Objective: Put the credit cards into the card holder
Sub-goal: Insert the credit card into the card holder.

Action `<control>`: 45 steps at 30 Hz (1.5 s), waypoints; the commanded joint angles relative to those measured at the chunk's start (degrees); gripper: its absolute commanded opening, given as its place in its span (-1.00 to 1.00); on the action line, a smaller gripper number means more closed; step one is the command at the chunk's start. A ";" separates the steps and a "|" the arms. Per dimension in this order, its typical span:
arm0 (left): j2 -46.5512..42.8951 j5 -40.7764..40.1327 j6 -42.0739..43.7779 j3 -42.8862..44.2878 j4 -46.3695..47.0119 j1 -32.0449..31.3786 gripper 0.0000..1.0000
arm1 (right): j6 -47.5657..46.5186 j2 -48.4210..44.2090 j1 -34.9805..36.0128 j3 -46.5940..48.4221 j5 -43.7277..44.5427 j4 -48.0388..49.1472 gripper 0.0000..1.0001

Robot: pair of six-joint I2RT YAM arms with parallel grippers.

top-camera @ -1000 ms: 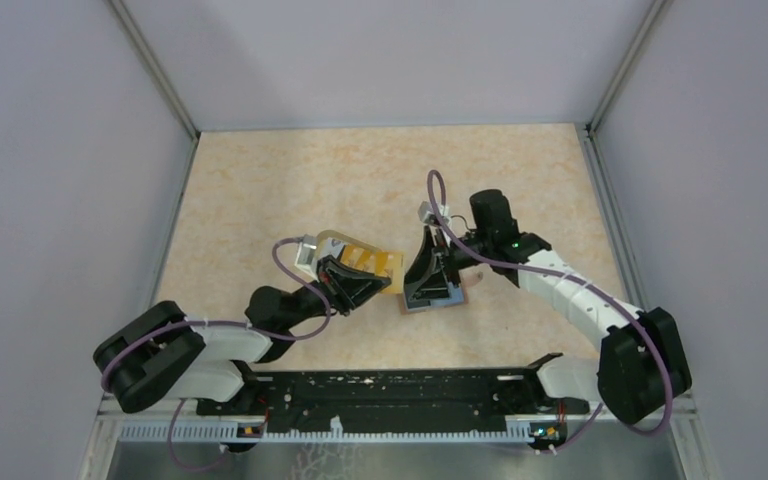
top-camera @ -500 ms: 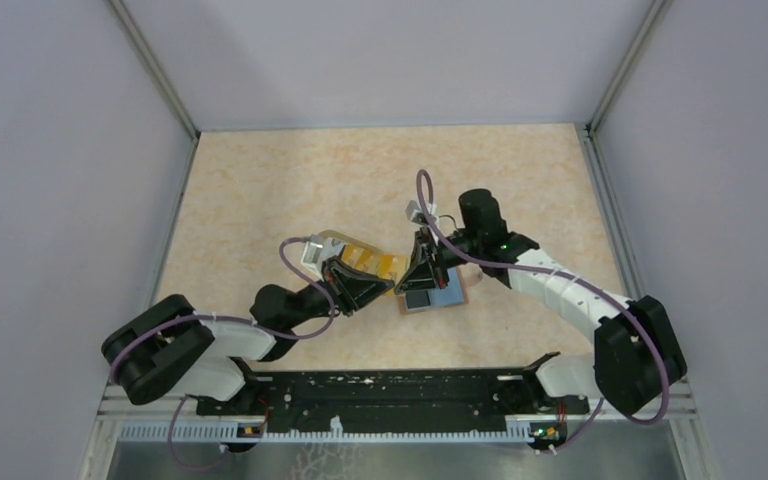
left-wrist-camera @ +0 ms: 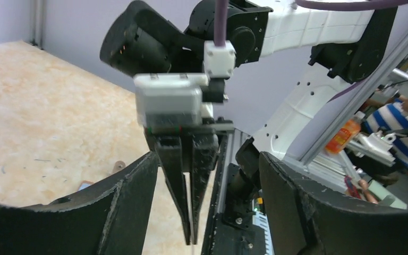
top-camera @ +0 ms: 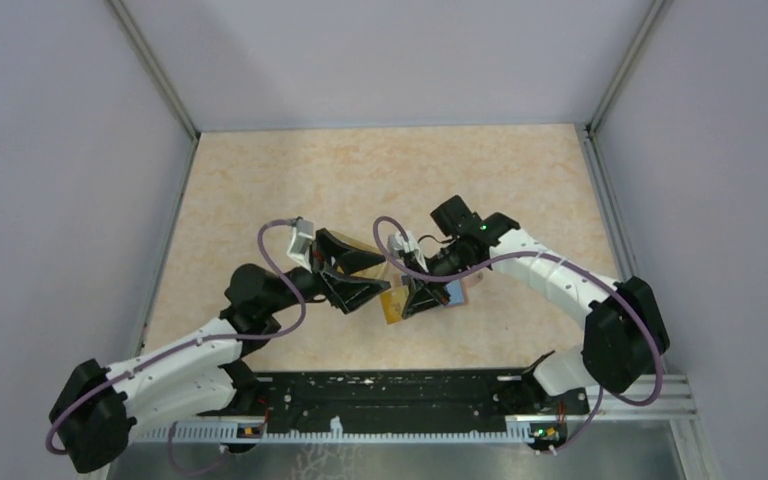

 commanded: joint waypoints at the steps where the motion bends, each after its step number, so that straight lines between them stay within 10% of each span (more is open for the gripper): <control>1: -4.99 2.67 12.65 5.68 -30.06 0.27 0.51 | -10.42 -0.16 2.55 3.10 2.82 -9.10 -1.00; 38: 7.90 20.50 21.41 16.78 -43.57 0.29 -0.30 | -9.95 2.77 2.62 4.46 3.89 -11.19 -1.00; 42: 8.45 20.70 21.54 16.95 -43.67 0.31 -0.48 | -9.95 2.91 2.71 4.46 3.77 -11.28 -1.00; 45: 9.02 21.39 21.79 17.27 -43.79 0.25 -0.98 | -9.90 2.89 2.81 4.55 3.75 -11.28 -1.00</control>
